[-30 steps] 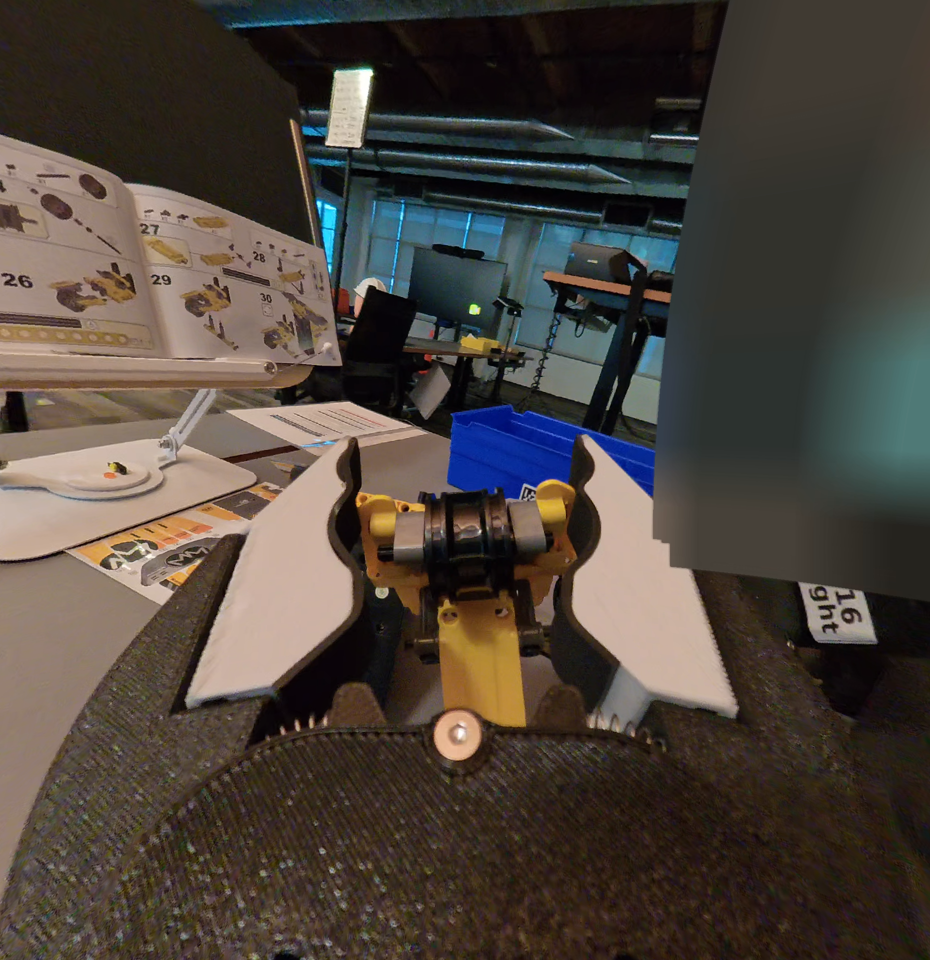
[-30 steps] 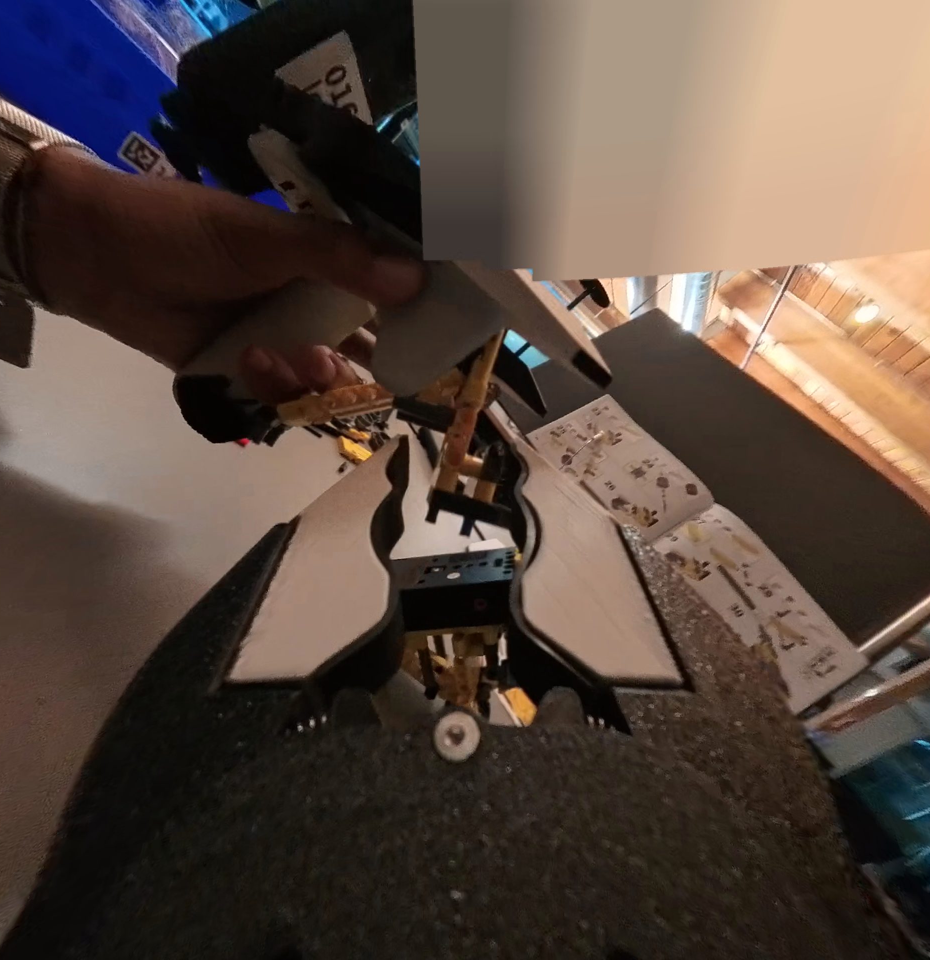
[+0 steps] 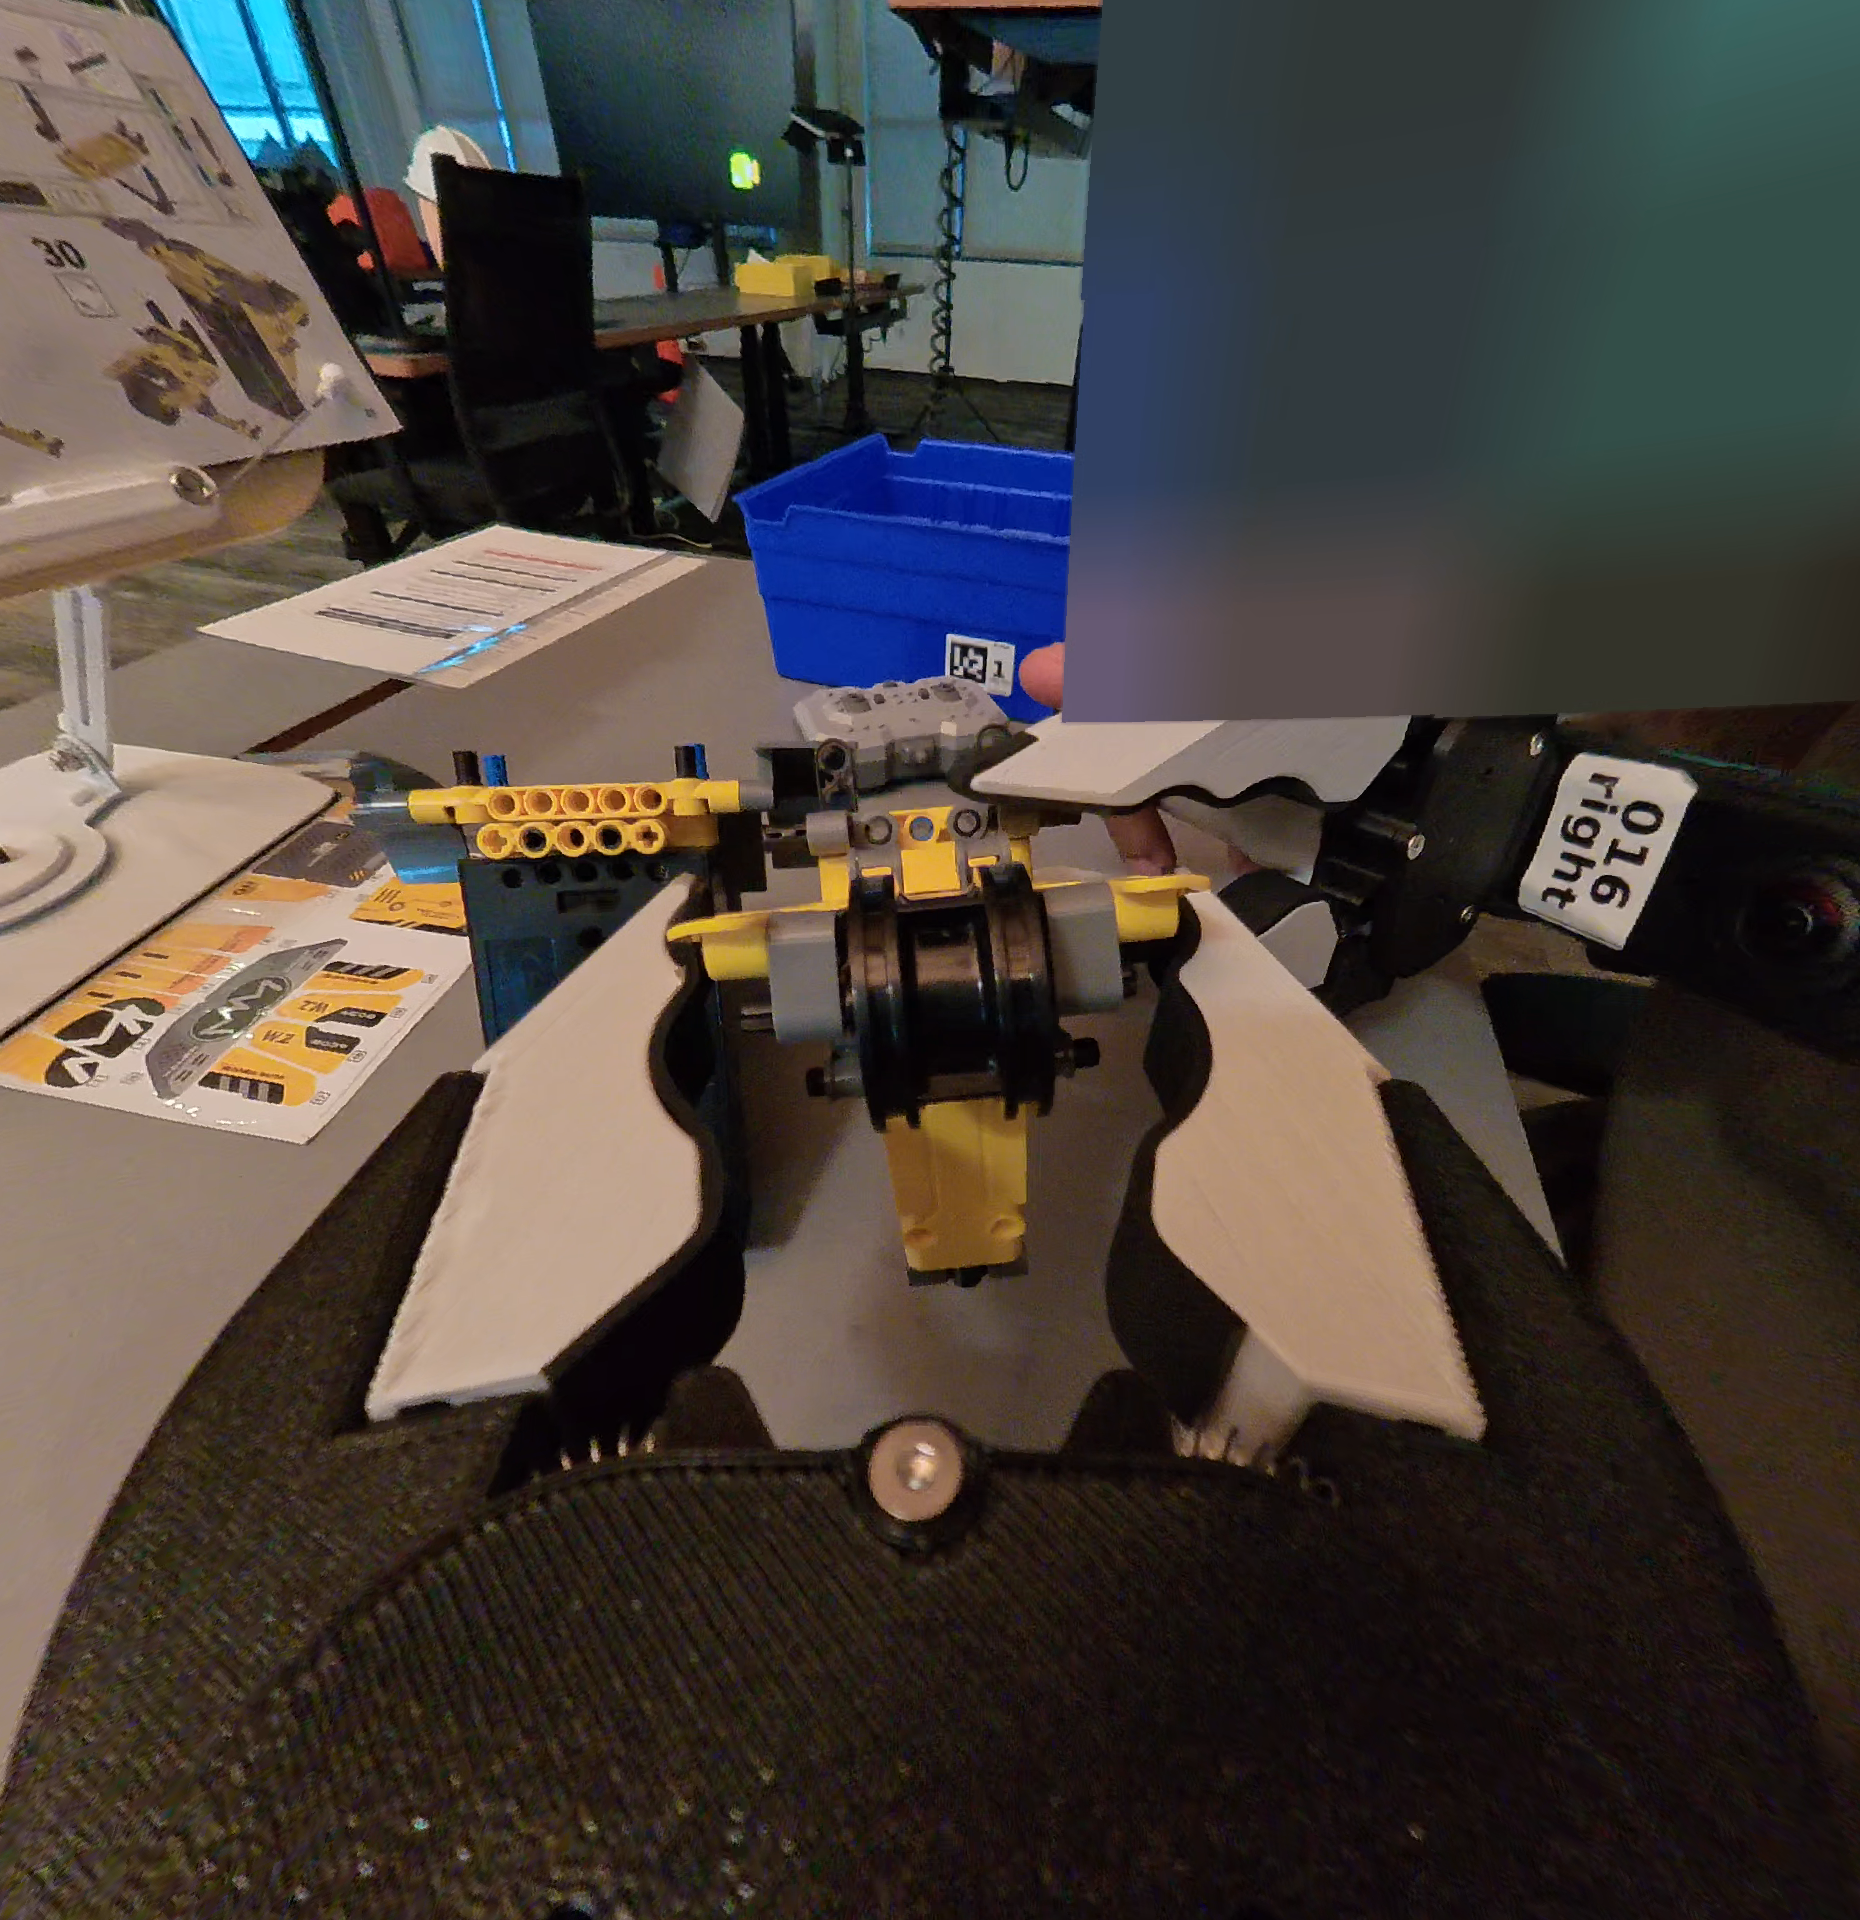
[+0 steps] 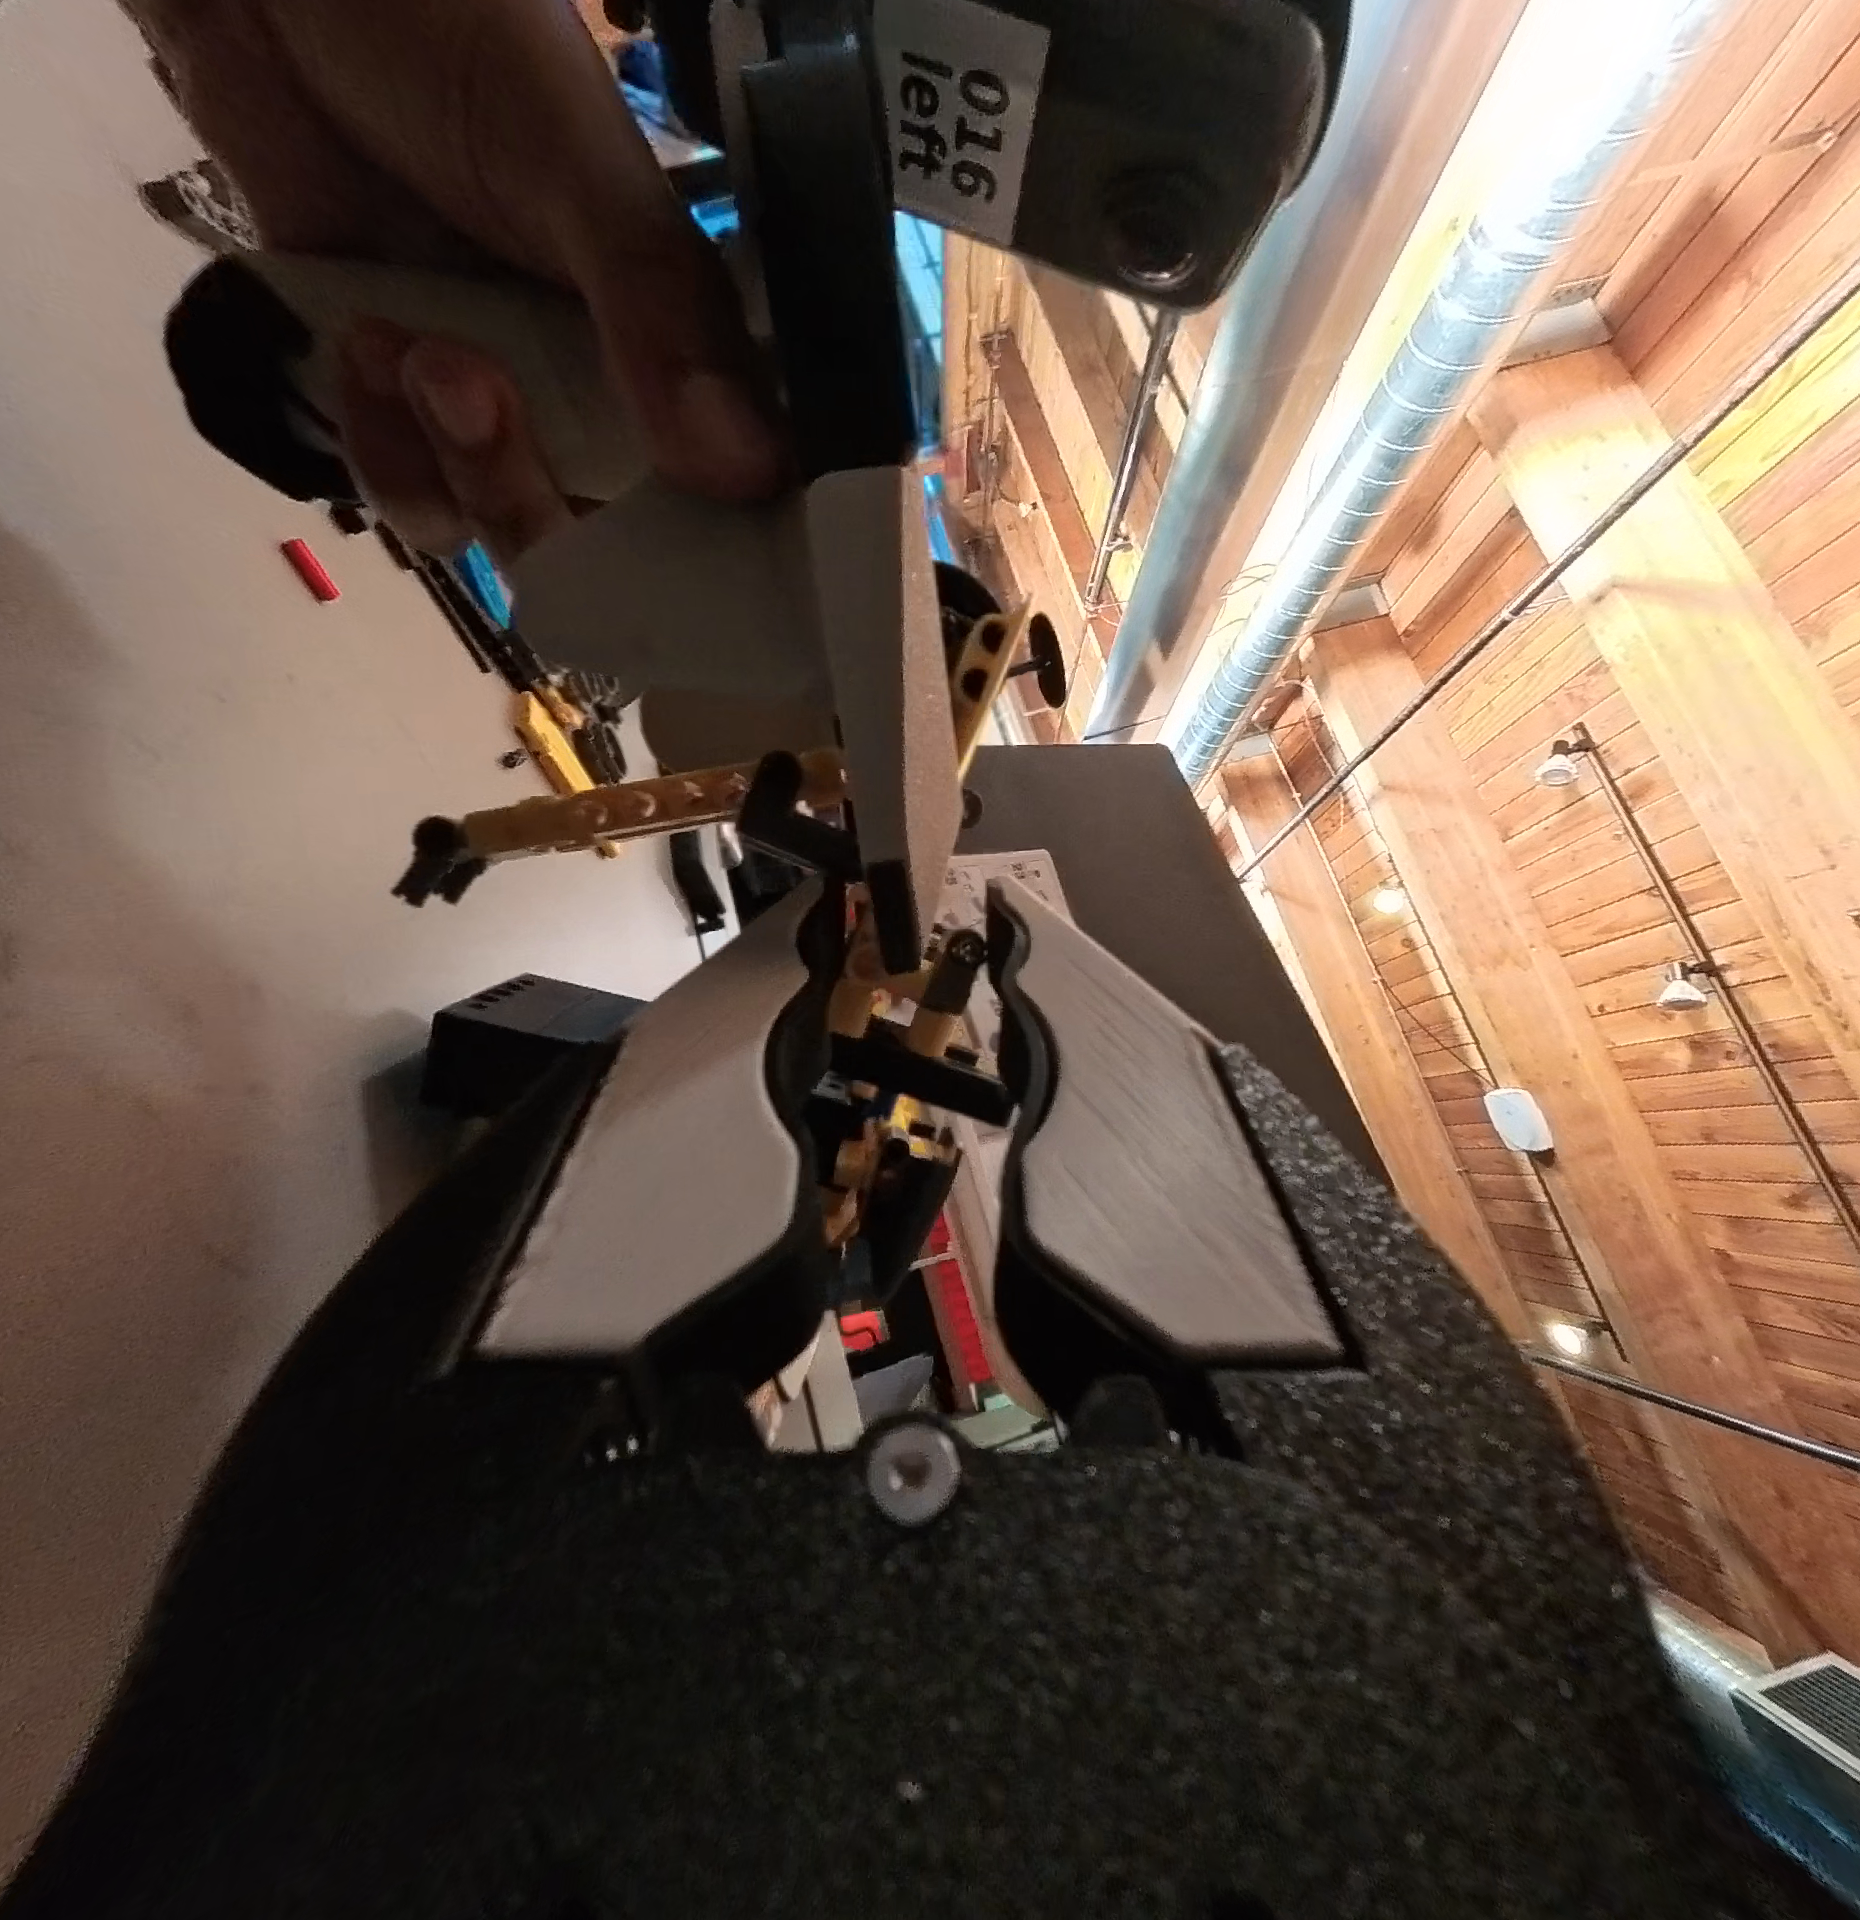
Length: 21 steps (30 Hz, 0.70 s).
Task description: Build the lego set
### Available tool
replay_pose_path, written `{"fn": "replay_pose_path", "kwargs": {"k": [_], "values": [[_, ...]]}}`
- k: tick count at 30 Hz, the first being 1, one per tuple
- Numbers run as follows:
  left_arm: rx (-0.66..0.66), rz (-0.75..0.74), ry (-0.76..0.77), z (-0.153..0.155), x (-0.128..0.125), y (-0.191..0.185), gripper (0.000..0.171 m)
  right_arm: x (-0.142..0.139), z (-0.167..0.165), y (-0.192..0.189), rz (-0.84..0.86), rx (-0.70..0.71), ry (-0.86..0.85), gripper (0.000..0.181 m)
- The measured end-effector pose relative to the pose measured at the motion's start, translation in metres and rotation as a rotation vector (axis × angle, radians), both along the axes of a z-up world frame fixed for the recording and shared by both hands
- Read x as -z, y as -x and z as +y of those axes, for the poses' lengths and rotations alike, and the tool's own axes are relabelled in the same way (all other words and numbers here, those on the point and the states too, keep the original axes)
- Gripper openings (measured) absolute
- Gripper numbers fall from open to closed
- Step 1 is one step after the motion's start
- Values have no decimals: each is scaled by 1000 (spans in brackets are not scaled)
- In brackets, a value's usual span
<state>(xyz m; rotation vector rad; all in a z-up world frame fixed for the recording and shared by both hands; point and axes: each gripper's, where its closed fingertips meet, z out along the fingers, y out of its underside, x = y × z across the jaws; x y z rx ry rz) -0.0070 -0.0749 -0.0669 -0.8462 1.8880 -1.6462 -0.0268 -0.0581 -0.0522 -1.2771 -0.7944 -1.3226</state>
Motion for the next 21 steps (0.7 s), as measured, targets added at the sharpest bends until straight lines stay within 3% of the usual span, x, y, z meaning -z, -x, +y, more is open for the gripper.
{"fn": "replay_pose_path", "kwargs": {"k": [5,11,14,17,21], "values": [[-55,-24,80,16,-10,-7,80,-10,-5,-8,80,-9,-40,29],[-161,-65,353,51,-37,-17,80,-15,-8,-8,159,-39,-70,26],[-215,-77,503,67,-47,-20,81,-7,0,-1,411,-113,-44,26],[-240,-83,521,68,-47,-21,81,7,12,2,729,-172,16,31],[-239,-112,506,54,-50,-17,81,19,20,-4,783,-137,46,34]]}}
